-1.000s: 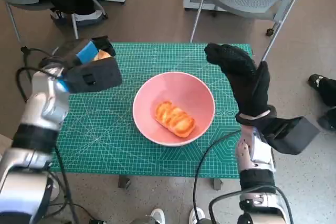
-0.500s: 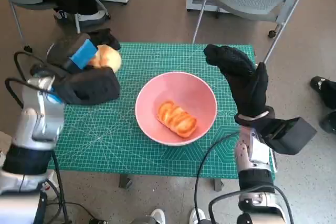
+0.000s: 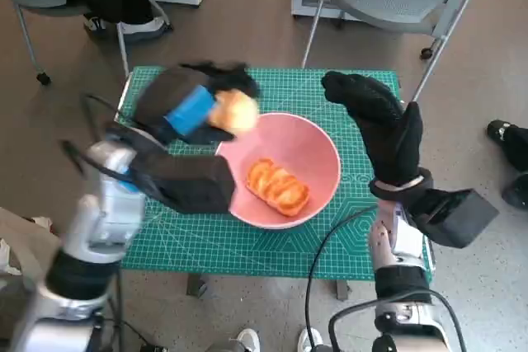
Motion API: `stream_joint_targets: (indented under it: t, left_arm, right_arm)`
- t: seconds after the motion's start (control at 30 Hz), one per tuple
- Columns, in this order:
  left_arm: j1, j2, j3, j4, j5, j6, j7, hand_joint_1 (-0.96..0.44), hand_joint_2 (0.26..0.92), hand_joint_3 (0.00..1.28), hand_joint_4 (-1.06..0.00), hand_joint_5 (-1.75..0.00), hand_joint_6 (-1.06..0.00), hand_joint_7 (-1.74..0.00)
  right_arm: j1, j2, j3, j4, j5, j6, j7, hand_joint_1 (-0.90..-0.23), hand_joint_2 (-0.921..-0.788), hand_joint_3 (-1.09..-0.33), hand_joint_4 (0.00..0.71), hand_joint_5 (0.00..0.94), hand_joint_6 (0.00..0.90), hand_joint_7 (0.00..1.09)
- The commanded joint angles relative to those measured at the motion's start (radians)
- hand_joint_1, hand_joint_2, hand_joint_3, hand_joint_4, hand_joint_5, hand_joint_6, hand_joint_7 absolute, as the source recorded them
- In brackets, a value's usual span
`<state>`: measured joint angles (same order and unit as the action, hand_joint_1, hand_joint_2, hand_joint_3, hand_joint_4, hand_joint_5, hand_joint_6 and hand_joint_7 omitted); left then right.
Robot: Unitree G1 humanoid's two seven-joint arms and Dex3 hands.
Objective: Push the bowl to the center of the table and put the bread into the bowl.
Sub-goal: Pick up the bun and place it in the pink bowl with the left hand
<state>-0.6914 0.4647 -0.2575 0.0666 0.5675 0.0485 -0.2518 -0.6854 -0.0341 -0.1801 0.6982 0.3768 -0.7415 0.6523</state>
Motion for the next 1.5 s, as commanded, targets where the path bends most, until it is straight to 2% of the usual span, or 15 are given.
stream_joint_targets:
  t: [0.03, 0.47, 0.67, 0.7, 0.73, 0.77, 0.8, 0.83, 0.9, 1.0, 1.13, 1.37, 1.5]
  left_arm:
    - [-0.011, -0.028, -0.016, 0.092, -0.012, -0.043, 0.018, 0.0, 0.891, 0.02, -0.84, -0.96, -0.72, -1.12]
    - [-0.083, -0.092, -0.06, 0.205, 0.028, -0.002, -0.014, 0.0, 0.89, 0.02, -0.83, -0.99, -0.73, -1.09]
    - [-0.074, -0.097, -0.067, 0.188, 0.022, 0.024, -0.041, 0.0, 0.908, 0.02, -0.8, -1.05, -0.68, -1.11]
    - [-0.072, -0.098, -0.067, 0.184, 0.019, 0.032, -0.051, 0.07, 0.91, 0.04, -0.77, -1.09, -0.63, -1.04]
    - [-0.067, -0.098, -0.066, 0.18, 0.011, 0.037, -0.064, 0.18, 0.914, 0.07, -0.71, -1.16, -0.59, -0.89]
    - [-0.064, -0.098, -0.065, 0.176, 0.006, 0.041, -0.074, 0.12, 0.853, 0.06, -0.56, -0.89, -0.5, -0.68]
    - [-0.059, -0.095, -0.061, 0.169, -0.004, 0.04, -0.086, 0.08, 0.816, 0.05, -0.51, -0.63, -0.47, -0.51]
    - [-0.052, -0.088, -0.058, 0.157, -0.014, 0.037, -0.104, 0.05, 0.797, 0.04, -0.46, -0.5, -0.44, -0.43]
    - [-0.044, -0.076, -0.054, 0.139, -0.023, 0.03, -0.125, -0.12, 0.75, 0.02, -0.26, -0.21, -0.33, -0.23]
    - [-0.039, -0.067, -0.053, 0.125, -0.016, 0.024, -0.131, -0.26, 0.733, 0.01, -0.17, -0.07, -0.29, -0.13]
    - [-0.03, -0.055, -0.065, 0.117, 0.027, 0.001, -0.092, -0.37, 0.734, 0.01, -0.18, -0.03, -0.3, -0.1]
    - [-0.013, -0.048, -0.055, 0.124, 0.031, -0.028, -0.055, -0.47, 0.745, 0.01, -0.18, -0.01, -0.32, -0.07]
    - [-0.006, -0.042, -0.042, 0.15, 0.01, -0.079, -0.026, -0.57, 0.784, 0.02, -0.12, 0.0, -0.27, -0.04]
  right_arm:
    - [0.019, -0.009, -0.007, 0.014, 0.002, -0.001, 0.006, -0.699, -0.921, -0.941, 0.141, 0.001, 0.06, 0.42]
    - [0.027, -0.006, -0.001, -0.005, -0.008, -0.001, -0.006, -0.699, -0.921, -0.937, 0.138, 0.0, 0.055, 0.43]
    - [0.033, -0.006, 0.0, -0.012, -0.013, 0.002, -0.012, -0.7, -0.921, -0.936, 0.138, 0.0, 0.054, 0.43]
    - [0.034, -0.006, 0.001, -0.013, -0.014, 0.003, -0.014, -0.7, -0.921, -0.936, 0.138, 0.0, 0.054, 0.43]
    - [0.035, -0.006, 0.001, -0.015, -0.015, 0.004, -0.016, -0.7, -0.921, -0.935, 0.139, 0.0, 0.054, 0.43]
    - [0.036, -0.006, 0.002, -0.017, -0.016, 0.005, -0.017, -0.699, -0.921, -0.935, 0.138, 0.0, 0.054, 0.43]
    - [0.036, -0.007, 0.002, -0.02, -0.016, 0.007, -0.019, -0.699, -0.921, -0.935, 0.138, 0.0, 0.053, 0.43]
    - [0.037, -0.007, 0.002, -0.023, -0.017, 0.009, -0.021, -0.699, -0.921, -0.934, 0.138, 0.0, 0.053, 0.43]
    - [0.038, -0.008, 0.004, -0.028, -0.018, 0.011, -0.026, -0.699, -0.921, -0.935, 0.138, 0.0, 0.052, 0.43]
    - [0.04, -0.008, 0.007, -0.035, -0.019, 0.015, -0.031, -0.699, -0.921, -0.935, 0.137, 0.0, 0.05, 0.43]
    - [0.044, -0.008, 0.012, -0.052, -0.02, 0.026, -0.039, -0.7, -0.921, -0.935, 0.137, 0.0, 0.047, 0.43]
    - [0.048, -0.007, 0.019, -0.072, -0.021, 0.038, -0.049, -0.704, -0.921, -0.933, 0.139, 0.001, 0.044, 0.43]
    - [0.049, -0.007, 0.02, -0.077, -0.017, 0.041, -0.048, -0.705, -0.921, -0.931, 0.139, 0.001, 0.043, 0.44]
